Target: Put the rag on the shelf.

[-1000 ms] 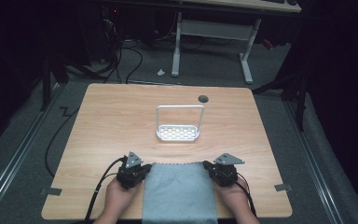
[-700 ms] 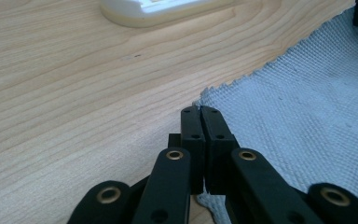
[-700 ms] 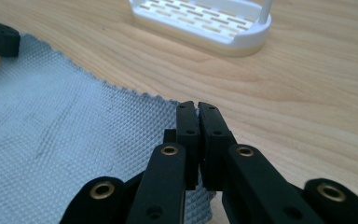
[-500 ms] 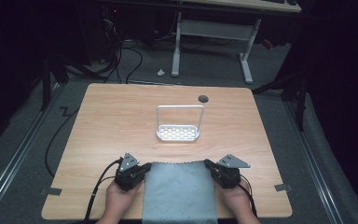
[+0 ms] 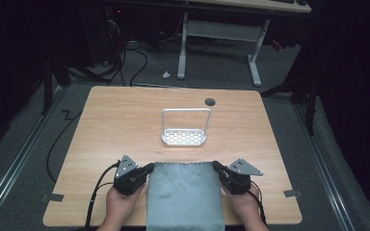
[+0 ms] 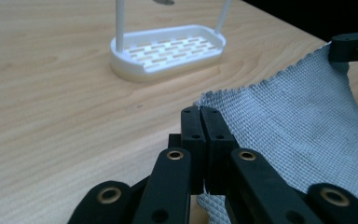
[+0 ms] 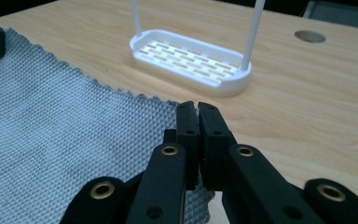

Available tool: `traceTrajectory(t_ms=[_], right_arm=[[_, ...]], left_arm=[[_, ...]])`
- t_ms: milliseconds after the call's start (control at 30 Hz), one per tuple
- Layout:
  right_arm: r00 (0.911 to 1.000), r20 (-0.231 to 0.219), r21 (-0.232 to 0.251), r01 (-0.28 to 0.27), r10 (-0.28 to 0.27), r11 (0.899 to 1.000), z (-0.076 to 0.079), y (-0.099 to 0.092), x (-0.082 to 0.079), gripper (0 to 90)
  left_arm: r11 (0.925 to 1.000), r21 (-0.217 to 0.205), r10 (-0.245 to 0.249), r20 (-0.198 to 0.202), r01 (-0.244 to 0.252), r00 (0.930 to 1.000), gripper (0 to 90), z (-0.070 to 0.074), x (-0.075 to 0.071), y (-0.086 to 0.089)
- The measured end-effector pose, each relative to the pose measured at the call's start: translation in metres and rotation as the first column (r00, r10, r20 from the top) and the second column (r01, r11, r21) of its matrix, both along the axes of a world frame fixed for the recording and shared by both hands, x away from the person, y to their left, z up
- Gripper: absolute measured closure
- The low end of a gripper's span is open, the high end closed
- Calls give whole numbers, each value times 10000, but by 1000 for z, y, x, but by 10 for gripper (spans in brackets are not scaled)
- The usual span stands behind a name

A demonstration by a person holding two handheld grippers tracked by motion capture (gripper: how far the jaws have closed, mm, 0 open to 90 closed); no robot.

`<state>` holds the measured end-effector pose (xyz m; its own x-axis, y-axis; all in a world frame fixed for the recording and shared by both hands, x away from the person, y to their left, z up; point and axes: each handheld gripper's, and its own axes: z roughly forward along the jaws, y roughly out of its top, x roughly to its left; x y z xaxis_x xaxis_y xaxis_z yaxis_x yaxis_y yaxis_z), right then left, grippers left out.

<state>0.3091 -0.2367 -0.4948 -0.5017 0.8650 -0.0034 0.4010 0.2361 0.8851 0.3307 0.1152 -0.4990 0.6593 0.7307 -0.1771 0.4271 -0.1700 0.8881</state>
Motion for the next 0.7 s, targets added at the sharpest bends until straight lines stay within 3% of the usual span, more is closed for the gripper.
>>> traceTrajectory(t_ms=[133,367,700], right_arm=[[9993,363,5,53,-53,10000,11,1,4,889],[9973,734,213,78,-93,9997,30,-3,11,890],[9885,1484,649,198,-292,9977,55,-6,14,891]], left_arm=[[9999,-126,21,386,-16,9993,889,15,4,-2],[9995,-285,130,722,-110,9973,891,34,13,-3],[9974,-652,378,1294,-295,9909,891,59,18,-1]])
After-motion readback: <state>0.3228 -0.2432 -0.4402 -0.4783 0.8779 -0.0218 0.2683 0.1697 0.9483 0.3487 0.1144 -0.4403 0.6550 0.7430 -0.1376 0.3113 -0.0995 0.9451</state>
